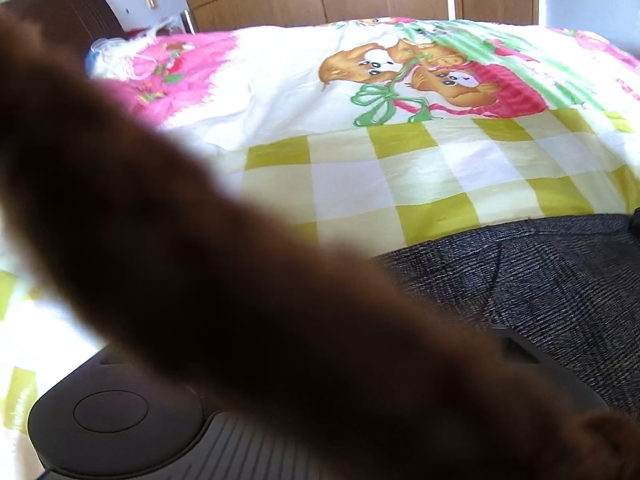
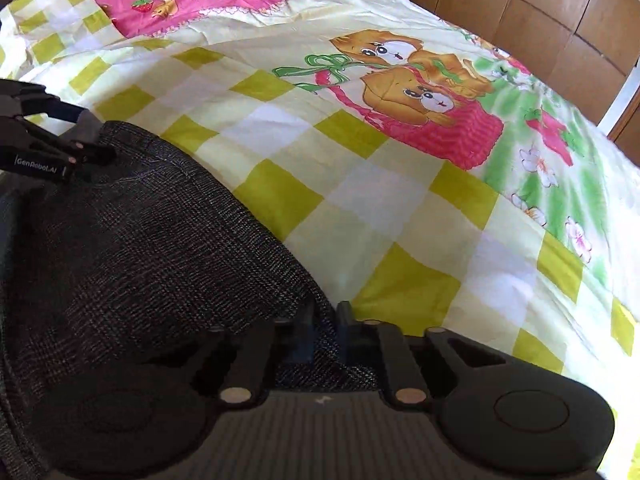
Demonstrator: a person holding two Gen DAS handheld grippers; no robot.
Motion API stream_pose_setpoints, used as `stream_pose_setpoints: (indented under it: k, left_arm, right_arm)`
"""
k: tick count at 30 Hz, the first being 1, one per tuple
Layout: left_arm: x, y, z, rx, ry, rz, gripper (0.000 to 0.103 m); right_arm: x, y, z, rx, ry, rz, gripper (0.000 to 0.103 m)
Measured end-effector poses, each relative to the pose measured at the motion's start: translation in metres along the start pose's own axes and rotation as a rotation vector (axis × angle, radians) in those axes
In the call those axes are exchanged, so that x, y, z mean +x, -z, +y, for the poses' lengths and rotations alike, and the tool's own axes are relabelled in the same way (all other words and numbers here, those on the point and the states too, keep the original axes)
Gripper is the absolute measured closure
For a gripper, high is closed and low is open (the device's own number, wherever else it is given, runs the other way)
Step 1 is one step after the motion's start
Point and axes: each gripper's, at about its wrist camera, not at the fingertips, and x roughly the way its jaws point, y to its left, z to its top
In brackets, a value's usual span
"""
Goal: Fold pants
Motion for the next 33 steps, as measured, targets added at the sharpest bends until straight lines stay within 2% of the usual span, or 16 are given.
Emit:
stream_pose_setpoints:
  k: [2, 4, 5, 6, 12, 19, 23, 25, 27, 29, 31, 32, 33]
  left_arm:
    - [-0.004, -0.001, -0.002, 0.018, -0.024, -0.010, 0.048]
    - [-0.011, -0.002, -0.001, 0.023, -0.049, -0.022, 0.063]
    - [-0.015, -0.003, 0.001, 0.025, -0.064, -0.027, 0.076]
    - [-0.021, -0.004, 0.005, 0.015, -0.050, -0.034, 0.081]
    - [-0.064, -0.005, 0.018, -0.028, 0.004, -0.094, 0.089]
    - [-0.140, 0.030, 0.018, -0.061, 0.061, -0.202, 0.090]
    - [-0.179, 0.063, 0.014, -0.091, 0.119, -0.246, 0.090]
    - [-0.188, 0.077, 0.015, -0.089, 0.119, -0.248, 0.089]
    - [-0.187, 0.082, 0.016, -0.077, 0.118, -0.235, 0.088]
    - [-0.180, 0.081, 0.020, -0.102, 0.126, -0.216, 0.084]
    - [-0.169, 0.073, 0.021, -0.108, 0.144, -0.198, 0.083]
    - [-0.163, 0.069, 0.021, -0.101, 0.142, -0.190, 0.075]
    - [-0.156, 0.062, 0.020, -0.091, 0.139, -0.181, 0.060]
  right_arm:
    - [-0.002, 0.000, 0.004, -0.015, 0.022, -0.004, 0.082]
    - [-0.009, -0.001, 0.003, 0.003, 0.028, -0.025, 0.083]
    - [-0.016, 0.000, 0.001, 0.020, 0.027, -0.045, 0.084]
    - [-0.024, 0.000, 0.000, 0.034, 0.022, -0.063, 0.084]
    - [-0.093, 0.007, 0.006, 0.071, -0.015, -0.178, 0.084]
    - [-0.209, 0.050, 0.054, 0.019, -0.127, -0.325, 0.085]
    - [-0.247, 0.078, 0.098, -0.064, -0.187, -0.354, 0.085]
    - [-0.248, 0.086, 0.113, -0.101, -0.208, -0.325, 0.085]
    - [-0.236, 0.086, 0.116, -0.087, -0.187, -0.295, 0.085]
    - [-0.216, 0.079, 0.108, -0.051, -0.176, -0.249, 0.085]
    - [-0.198, 0.070, 0.095, 0.000, -0.156, -0.246, 0.083]
    - [-0.186, 0.064, 0.087, -0.015, -0.139, -0.234, 0.079]
    - [-0.176, 0.059, 0.079, -0.018, -0.106, -0.239, 0.071]
